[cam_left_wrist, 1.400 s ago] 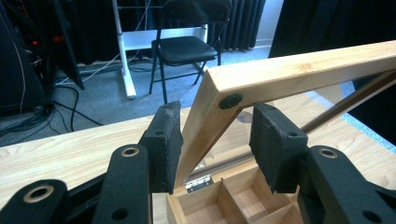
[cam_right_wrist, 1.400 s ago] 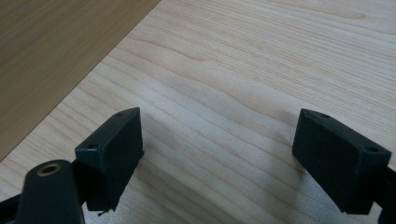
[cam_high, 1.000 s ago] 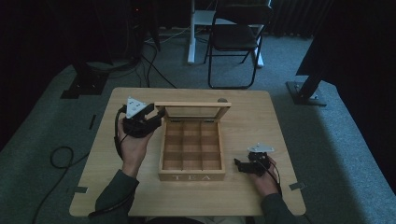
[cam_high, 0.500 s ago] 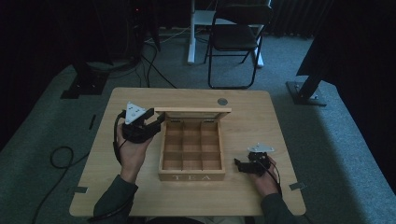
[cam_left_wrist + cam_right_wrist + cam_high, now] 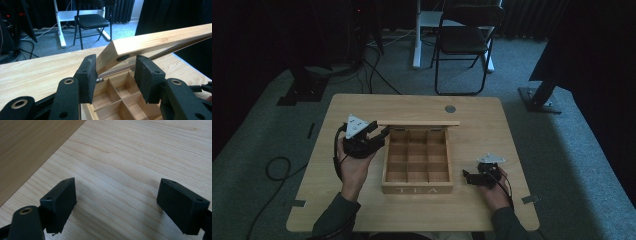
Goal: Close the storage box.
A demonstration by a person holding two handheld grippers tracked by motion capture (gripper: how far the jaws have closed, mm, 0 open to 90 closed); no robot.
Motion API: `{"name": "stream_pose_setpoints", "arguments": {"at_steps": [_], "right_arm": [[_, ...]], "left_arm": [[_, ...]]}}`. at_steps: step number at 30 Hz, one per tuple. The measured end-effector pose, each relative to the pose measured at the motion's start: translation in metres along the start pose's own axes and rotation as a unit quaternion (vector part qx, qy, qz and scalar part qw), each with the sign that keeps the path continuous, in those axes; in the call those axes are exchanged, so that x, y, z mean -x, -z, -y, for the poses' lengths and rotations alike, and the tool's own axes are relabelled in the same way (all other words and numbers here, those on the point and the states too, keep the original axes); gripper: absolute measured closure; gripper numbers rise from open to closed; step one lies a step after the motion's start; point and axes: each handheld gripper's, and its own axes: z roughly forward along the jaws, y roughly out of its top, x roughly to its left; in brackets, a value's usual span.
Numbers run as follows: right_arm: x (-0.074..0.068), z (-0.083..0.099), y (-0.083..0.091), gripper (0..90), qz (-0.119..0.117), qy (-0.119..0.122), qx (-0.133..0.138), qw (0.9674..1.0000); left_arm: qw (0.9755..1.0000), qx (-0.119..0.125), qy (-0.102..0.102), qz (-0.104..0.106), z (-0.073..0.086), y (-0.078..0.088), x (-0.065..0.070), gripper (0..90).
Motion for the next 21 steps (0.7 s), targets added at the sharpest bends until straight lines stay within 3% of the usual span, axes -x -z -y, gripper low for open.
{"name": "stream_pose_setpoints", "arguments": {"at_steps": [21], "right_arm": [[-0.001,-0.003,-0.004,14.9,-0.005,0.005,-0.001,1.0000]], "left_arm": [[0.9999,-0.007,0.007,0.003,0.018,0.009,0.006,52.1]]}}
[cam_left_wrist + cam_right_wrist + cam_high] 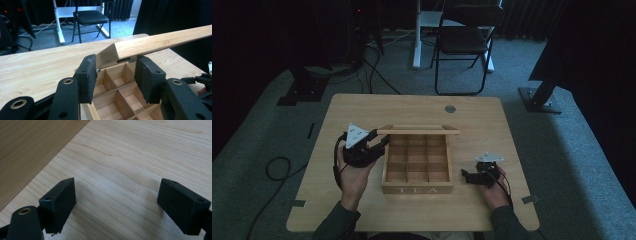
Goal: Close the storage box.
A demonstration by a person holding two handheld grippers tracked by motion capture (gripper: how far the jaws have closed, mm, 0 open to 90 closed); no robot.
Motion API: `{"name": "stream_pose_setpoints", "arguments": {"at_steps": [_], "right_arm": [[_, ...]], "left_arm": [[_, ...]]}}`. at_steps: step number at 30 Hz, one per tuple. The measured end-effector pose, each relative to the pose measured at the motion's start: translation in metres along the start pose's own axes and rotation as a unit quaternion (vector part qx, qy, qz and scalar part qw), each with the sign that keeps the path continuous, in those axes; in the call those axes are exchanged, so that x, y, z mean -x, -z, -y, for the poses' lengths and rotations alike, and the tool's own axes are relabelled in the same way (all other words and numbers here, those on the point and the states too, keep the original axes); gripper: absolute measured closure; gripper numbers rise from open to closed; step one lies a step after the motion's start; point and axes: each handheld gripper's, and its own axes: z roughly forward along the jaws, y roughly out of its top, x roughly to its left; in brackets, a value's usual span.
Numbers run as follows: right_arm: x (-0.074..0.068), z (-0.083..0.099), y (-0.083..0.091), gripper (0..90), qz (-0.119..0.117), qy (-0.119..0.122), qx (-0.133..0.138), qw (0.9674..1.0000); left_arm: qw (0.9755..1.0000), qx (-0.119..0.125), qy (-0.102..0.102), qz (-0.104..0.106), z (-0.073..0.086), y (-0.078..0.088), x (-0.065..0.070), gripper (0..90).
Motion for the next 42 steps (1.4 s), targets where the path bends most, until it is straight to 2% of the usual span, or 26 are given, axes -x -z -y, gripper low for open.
{"name": "stream_pose_setpoints", "arguments": {"at_steps": [11,24,42], "right_arm": [[-0.001,0.001,0.001,14.9,-0.001,0.000,0.000,1.0000],[-0.001,0.001,0.001,14.9,-0.001,0.001,0.001,1.0000],[-0.001,0.001,0.001,14.9,-0.001,0.000,0.001,1.0000]], "left_arm": [[0.9999,-0.006,0.009,0.008,0.007,0.002,0.000,51.4],[0.9997,-0.020,0.006,0.011,0.016,0.004,0.005,49.9],[0.9989,-0.042,0.014,0.017,0.036,0.006,0.008,46.9]]}}
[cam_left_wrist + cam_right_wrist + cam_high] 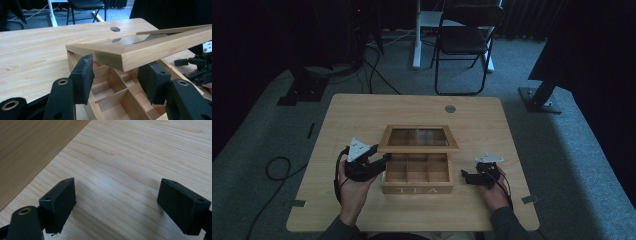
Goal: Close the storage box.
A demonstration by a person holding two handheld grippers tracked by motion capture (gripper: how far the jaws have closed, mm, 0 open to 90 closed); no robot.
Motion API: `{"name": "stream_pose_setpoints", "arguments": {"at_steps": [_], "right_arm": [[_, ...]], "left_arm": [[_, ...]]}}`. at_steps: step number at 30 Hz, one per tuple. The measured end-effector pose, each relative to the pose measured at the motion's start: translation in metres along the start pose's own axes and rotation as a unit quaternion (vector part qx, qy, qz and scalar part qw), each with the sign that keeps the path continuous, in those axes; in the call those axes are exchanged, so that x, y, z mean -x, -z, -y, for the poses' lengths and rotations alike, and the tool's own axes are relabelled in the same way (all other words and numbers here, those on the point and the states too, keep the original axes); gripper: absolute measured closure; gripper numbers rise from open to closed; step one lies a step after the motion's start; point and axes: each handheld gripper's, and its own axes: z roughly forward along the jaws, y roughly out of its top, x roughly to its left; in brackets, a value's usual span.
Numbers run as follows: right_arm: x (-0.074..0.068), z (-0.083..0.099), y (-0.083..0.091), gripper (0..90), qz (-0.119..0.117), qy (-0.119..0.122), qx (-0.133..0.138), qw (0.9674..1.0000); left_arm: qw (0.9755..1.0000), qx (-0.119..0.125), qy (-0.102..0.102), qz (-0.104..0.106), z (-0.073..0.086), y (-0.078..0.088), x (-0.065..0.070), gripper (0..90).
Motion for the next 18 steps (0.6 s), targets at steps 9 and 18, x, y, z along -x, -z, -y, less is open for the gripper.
{"name": "stream_pose_setpoints", "arguments": {"at_steps": [9,18], "right_arm": [[0.000,0.000,0.000,14.8,0.000,0.000,0.000,1.0000],[0.000,0.000,0.000,14.8,0.000,0.000,-0.001,1.0000]], "left_arm": [[1.0000,-0.004,0.008,0.003,0.011,0.000,0.000,45.3],[1.0000,0.007,0.004,-0.005,0.029,0.000,0.003,44.0]]}}
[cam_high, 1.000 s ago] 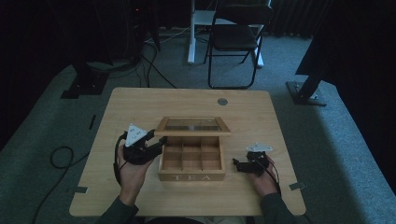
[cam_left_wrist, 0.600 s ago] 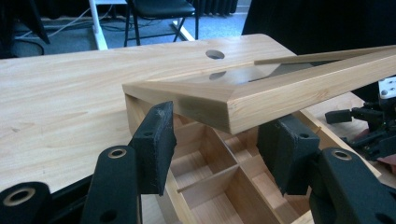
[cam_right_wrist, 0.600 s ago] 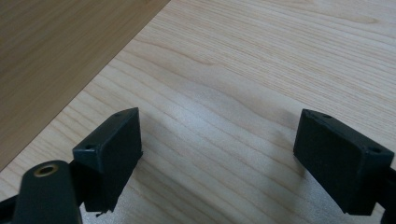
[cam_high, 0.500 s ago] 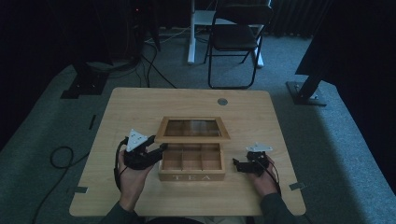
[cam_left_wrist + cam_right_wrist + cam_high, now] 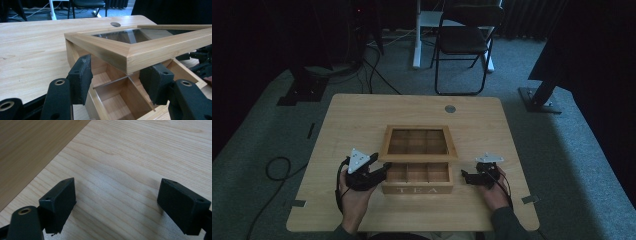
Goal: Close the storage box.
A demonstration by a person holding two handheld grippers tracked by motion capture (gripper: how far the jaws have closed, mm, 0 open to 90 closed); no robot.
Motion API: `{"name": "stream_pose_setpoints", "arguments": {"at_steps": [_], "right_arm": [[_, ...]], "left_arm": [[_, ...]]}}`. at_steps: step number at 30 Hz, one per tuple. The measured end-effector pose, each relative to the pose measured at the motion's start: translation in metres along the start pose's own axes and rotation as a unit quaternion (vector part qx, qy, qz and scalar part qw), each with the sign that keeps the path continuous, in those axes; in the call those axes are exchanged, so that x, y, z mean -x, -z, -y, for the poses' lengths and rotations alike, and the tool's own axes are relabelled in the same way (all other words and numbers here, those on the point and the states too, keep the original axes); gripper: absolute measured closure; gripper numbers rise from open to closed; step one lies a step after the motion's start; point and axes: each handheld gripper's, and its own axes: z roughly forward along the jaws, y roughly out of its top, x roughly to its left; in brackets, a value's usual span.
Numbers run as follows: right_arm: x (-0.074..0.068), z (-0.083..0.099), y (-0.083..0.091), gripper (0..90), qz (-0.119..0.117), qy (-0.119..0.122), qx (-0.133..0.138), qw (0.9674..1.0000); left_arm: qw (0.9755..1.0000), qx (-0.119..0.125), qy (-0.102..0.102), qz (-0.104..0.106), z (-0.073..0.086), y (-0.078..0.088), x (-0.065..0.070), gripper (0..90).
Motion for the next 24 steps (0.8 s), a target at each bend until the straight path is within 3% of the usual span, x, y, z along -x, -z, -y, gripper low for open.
{"name": "stream_pose_setpoints", "arguments": {"at_steps": [12,24], "right_arm": [[0.000,0.000,0.000,14.8,0.000,0.000,0.000,1.0000],[0.000,0.000,0.000,14.8,0.000,0.001,0.000,1.0000]], "left_arm": [[0.9999,0.014,-0.001,-0.007,0.021,0.002,0.002,43.5],[0.9998,-0.004,-0.011,-0.014,0.036,0.001,0.005,43.4]]}}
